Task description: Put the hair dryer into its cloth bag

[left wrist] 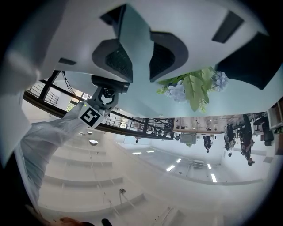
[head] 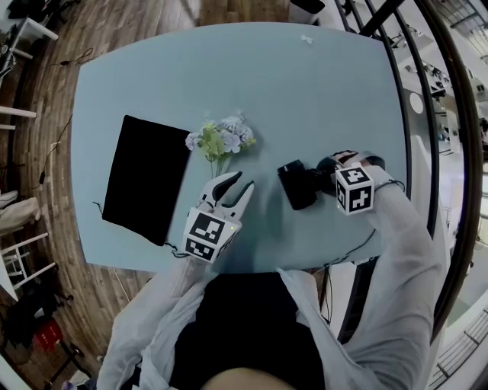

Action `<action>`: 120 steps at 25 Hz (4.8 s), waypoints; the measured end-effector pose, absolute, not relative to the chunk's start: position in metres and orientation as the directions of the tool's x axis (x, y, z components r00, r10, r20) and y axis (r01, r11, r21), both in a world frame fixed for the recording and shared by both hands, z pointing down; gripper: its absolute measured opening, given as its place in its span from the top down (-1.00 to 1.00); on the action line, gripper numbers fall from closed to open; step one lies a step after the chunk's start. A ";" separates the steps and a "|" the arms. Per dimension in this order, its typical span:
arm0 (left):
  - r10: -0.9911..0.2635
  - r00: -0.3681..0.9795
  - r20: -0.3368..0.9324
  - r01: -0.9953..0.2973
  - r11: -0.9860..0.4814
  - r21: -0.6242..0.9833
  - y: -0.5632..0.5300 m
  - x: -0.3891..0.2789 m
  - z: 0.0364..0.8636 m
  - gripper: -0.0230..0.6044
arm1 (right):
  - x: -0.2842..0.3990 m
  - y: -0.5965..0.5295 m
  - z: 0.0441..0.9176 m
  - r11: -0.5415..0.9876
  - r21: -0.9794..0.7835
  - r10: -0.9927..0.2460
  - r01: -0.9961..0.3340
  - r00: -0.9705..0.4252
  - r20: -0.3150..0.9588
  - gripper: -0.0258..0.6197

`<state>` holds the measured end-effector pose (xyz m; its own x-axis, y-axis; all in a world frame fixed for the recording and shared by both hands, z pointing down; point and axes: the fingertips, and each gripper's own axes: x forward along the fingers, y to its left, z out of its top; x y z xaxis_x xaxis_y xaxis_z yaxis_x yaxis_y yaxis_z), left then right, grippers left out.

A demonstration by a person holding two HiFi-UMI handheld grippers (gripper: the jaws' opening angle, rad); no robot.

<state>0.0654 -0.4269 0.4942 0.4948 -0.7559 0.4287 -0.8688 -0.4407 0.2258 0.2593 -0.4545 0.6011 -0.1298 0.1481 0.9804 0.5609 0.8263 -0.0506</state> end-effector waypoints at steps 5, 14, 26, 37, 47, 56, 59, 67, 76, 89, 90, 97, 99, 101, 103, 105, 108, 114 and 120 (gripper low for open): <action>-0.757 0.492 0.430 -0.871 -0.432 0.235 -0.422 0.064 0.495 0.56 | 0.251 -0.443 0.590 0.885 -0.061 0.180 0.462 -0.219 0.959 0.28; -0.770 0.483 0.417 -0.875 -0.423 0.233 -0.406 0.064 0.493 0.56 | 0.236 -0.429 0.563 0.967 -0.098 0.197 0.235 -0.446 0.873 0.29; -0.779 0.481 0.401 -0.877 -0.427 0.222 -0.384 0.054 0.490 0.56 | 0.214 -0.412 0.538 0.995 0.051 -0.091 -0.082 -0.629 0.772 0.29; -0.790 0.523 0.321 -0.852 -0.492 0.179 -0.350 0.024 0.463 0.56 | 0.190 -0.368 0.499 0.839 0.059 -0.419 -0.541 -0.571 0.706 0.29; -0.780 0.551 0.296 -0.834 -0.519 0.185 -0.308 -0.023 0.450 0.56 | 0.171 -0.305 0.484 0.550 0.011 -0.623 -0.835 -0.401 0.672 0.29; -0.815 0.492 0.308 -0.870 -0.472 0.142 -0.271 -0.086 0.443 0.56 | 0.121 -0.260 0.483 0.566 -0.015 -0.600 -0.824 -0.425 0.678 0.29; -0.829 0.452 0.328 -0.891 -0.434 0.132 -0.257 -0.119 0.448 0.56 | 0.088 -0.250 0.486 0.589 -0.083 -0.565 -0.804 -0.483 0.669 0.29; -0.826 0.388 0.409 -0.919 -0.382 0.102 -0.218 -0.196 0.484 0.56 | 0.018 -0.229 0.506 0.655 -0.120 -0.506 -0.746 -0.551 0.664 0.29; -0.761 0.399 0.511 -0.898 -0.437 0.051 -0.188 -0.250 0.510 0.56 | -0.034 -0.187 0.518 0.692 -0.146 -0.450 -0.707 -0.581 0.678 0.29; -0.410 0.371 0.833 -0.353 -0.892 -0.282 -0.191 -0.271 0.558 0.52 | -0.059 -0.164 0.534 0.744 -0.156 -0.369 -0.650 -0.595 0.714 0.29; -0.393 0.361 0.846 -0.328 -0.903 -0.280 -0.192 -0.272 0.562 0.52 | -0.061 -0.163 0.534 0.748 -0.157 -0.363 -0.645 -0.596 0.716 0.29; -0.297 0.269 0.916 -0.198 -0.948 -0.249 -0.198 -0.280 0.590 0.43 | -0.062 -0.166 0.533 0.770 -0.124 -0.359 -0.625 -0.587 0.726 0.29; -0.285 0.255 0.924 -0.208 -0.949 -0.236 -0.201 -0.283 0.597 0.43 | -0.060 -0.166 0.535 0.770 -0.128 -0.355 -0.625 -0.587 0.728 0.29; -0.266 0.254 0.930 -0.225 -0.951 -0.210 -0.202 -0.284 0.602 0.43 | -0.059 -0.166 0.537 0.763 -0.135 -0.355 -0.632 -0.585 0.730 0.29; -0.247 0.260 0.933 -0.244 -0.952 -0.184 -0.202 -0.284 0.605 0.44 | -0.058 -0.165 0.539 0.757 -0.143 -0.353 -0.638 -0.583 0.732 0.29; -0.225 0.269 0.936 -0.260 -0.953 -0.155 -0.202 -0.284 0.606 0.49 | -0.058 -0.165 0.542 0.754 -0.146 -0.351 -0.641 -0.581 0.734 0.29; -0.207 0.285 0.936 -0.276 -0.953 -0.127 -0.202 -0.282 0.605 0.61 | -0.057 -0.165 0.543 0.755 -0.143 -0.348 -0.640 -0.576 0.739 0.29; -0.200 0.337 0.920 -0.318 -0.944 -0.089 -0.202 -0.277 0.597 0.77 | -0.060 -0.162 0.545 0.765 -0.142 -0.340 -0.628 -0.581 0.740 0.29; -0.195 0.449 0.872 -0.397 -0.918 -0.001 -0.199 -0.254 0.571 0.81 | -0.058 -0.156 0.545 0.772 -0.134 -0.338 -0.622 -0.579 0.742 0.29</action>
<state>-0.2538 -0.1992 0.5713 0.4487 -0.1948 0.8722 -0.3967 -0.9180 -0.0009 -0.0584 -0.1557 0.5446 -0.5793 -0.3385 0.7415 -0.6220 0.7715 -0.1337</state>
